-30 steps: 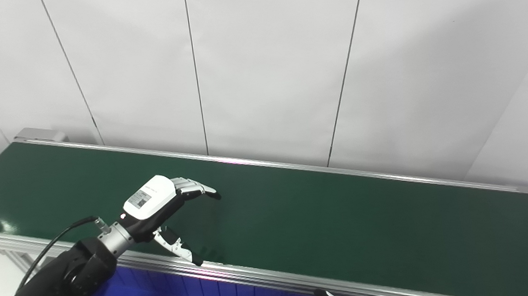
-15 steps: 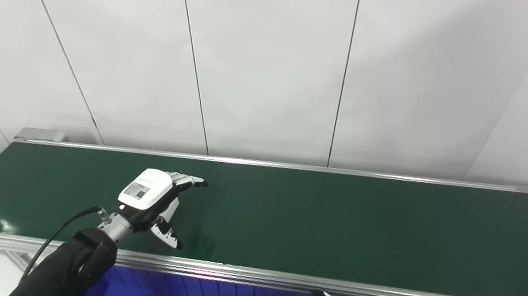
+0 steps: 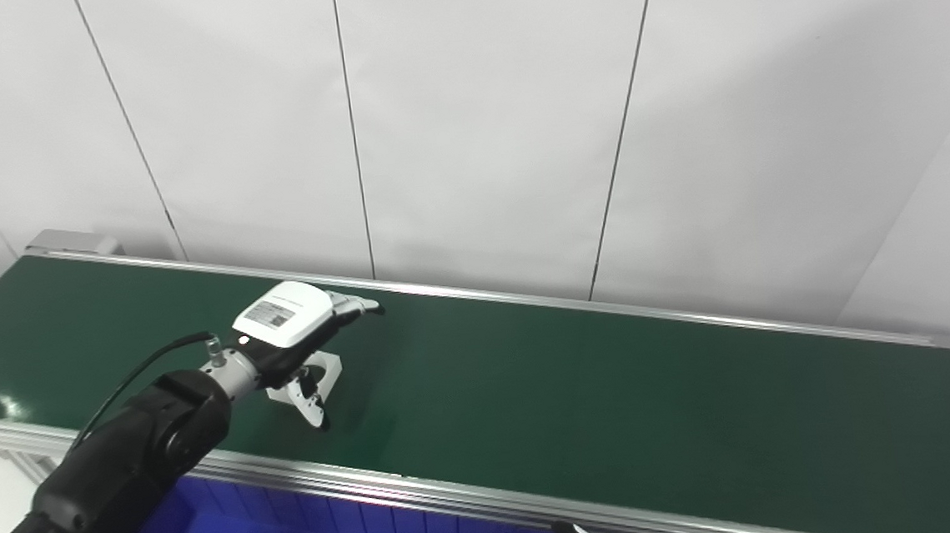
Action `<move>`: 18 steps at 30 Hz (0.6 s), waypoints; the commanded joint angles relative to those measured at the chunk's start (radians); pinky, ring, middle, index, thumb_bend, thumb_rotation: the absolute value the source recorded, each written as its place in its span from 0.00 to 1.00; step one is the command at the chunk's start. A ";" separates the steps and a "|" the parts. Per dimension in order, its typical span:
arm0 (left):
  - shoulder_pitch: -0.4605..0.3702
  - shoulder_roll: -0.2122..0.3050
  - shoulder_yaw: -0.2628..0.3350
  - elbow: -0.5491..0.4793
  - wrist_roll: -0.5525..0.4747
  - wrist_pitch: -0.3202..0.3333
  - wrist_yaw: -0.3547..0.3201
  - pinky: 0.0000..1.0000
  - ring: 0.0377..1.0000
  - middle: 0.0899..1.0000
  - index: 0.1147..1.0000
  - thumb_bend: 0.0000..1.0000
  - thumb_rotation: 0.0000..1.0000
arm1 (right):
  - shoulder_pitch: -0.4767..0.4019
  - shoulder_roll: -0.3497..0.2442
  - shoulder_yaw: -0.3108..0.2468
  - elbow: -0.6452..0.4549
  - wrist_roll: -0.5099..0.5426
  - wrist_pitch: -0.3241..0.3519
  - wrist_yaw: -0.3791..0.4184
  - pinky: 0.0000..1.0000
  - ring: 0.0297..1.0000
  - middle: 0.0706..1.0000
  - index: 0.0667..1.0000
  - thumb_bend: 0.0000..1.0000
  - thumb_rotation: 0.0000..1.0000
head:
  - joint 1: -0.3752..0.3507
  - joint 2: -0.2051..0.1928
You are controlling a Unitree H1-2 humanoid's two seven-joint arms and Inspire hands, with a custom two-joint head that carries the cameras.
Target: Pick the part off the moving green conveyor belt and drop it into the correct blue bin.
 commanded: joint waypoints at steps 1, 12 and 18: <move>-0.058 0.013 0.001 -0.028 0.011 0.014 -0.010 0.79 0.87 0.89 0.87 1.00 0.03 | -0.009 0.007 -0.001 -0.020 -0.005 -0.052 -0.009 0.77 0.82 0.85 0.82 0.83 0.94 | 0.000 0.001; -0.135 0.017 -0.112 0.029 0.085 -0.003 -0.093 0.77 0.83 0.83 0.82 1.00 0.08 | 0.001 0.013 -0.006 -0.033 -0.002 -0.052 0.002 0.78 0.83 0.85 0.83 0.84 0.94 | -0.003 0.008; -0.161 0.005 -0.151 0.060 0.106 0.010 -0.142 0.76 0.82 0.82 0.80 1.00 0.09 | 0.006 0.015 -0.010 -0.038 0.004 -0.052 0.013 0.78 0.83 0.86 0.83 0.84 0.94 | -0.003 0.010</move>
